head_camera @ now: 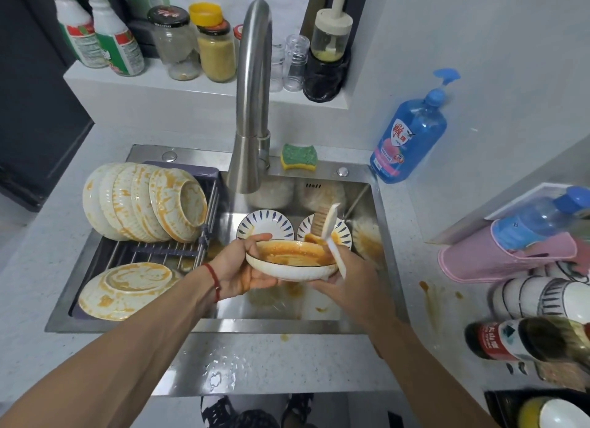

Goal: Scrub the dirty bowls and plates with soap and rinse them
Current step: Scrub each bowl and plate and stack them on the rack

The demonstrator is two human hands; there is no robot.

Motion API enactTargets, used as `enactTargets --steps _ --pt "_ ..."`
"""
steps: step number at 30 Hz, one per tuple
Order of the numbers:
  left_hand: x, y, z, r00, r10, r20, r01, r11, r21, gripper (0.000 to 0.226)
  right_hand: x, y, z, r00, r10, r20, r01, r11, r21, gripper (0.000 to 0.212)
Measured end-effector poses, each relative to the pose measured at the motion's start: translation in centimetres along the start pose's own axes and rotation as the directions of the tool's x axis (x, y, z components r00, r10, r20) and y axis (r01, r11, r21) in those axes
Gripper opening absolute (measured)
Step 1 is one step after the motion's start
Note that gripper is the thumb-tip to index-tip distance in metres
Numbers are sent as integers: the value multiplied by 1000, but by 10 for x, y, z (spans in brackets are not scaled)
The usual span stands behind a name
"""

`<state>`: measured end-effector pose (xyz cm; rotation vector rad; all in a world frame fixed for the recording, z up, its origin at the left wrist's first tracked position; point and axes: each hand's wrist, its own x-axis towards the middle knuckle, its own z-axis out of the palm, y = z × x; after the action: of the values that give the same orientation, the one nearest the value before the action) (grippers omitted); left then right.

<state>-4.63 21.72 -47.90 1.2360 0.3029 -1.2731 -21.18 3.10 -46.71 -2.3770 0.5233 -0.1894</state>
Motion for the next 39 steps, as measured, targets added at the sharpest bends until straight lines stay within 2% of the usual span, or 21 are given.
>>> enactTargets --steps 4,6,8,11,13,15,17,19,21,24,25,27,29,32,33,36,39 --pt "6 3 4 997 72 -1 -72 997 8 34 4 -3 -5 993 47 -108 -43 998 34 57" --pt "13 1 8 992 126 -10 -125 988 94 49 9 -3 -5 983 116 -140 -107 992 72 52" --pt "15 -3 15 981 191 -17 -185 967 174 68 17 -2 -5 965 238 -108 -218 961 167 48" --pt "16 2 21 915 404 14 -369 819 439 38 30 2 -9 939 337 -63 -295 889 351 37" --pt "17 10 23 891 453 -2 -379 748 545 48 34 6 -10 934 356 -27 -314 856 411 33" --pt "18 16 27 889 456 -52 -359 761 540 51 38 9 -11 934 357 13 -334 860 387 35" --pt "23 18 31 859 500 -107 -356 736 576 47 41 13 -12 933 359 -8 -343 898 276 43" --pt "25 19 37 799 584 -143 -339 634 695 45 43 15 -14 954 299 -33 -294 950 100 49" --pt "27 19 42 746 650 -141 -293 511 808 40 39 4 -10 976 205 71 -205 979 -5 52" --pt "22 16 51 690 709 -146 -233 409 882 34 27 -29 -1 971 54 233 -38 997 -73 59" --pt "21 16 51 673 727 -138 -209 366 907 34 29 -32 0 970 42 241 -15 994 -111 60" --pt "20 18 50 653 748 -117 -164 291 943 35 44 -31 -8 975 110 194 -86 988 -127 59" --pt "19 20 47 653 748 -118 -154 284 946 35 46 -34 -10 974 145 176 -130 987 -94 58" --pt "18 23 42 653 750 -104 -181 288 940 32 27 -58 -4 958 31 285 -11 997 -70 57" --pt "18 23 41 660 745 -93 -188 284 940 31 29 -56 -4 959 46 279 -20 995 -93 57" --pt "14 24 37 666 741 -86 -181 272 945 30 49 -44 -7 959 201 198 -180 976 -122 56" --pt "12 23 30 674 736 -62 -196 260 946 28 33 -62 -1 955 134 263 -118 990 -76 58"
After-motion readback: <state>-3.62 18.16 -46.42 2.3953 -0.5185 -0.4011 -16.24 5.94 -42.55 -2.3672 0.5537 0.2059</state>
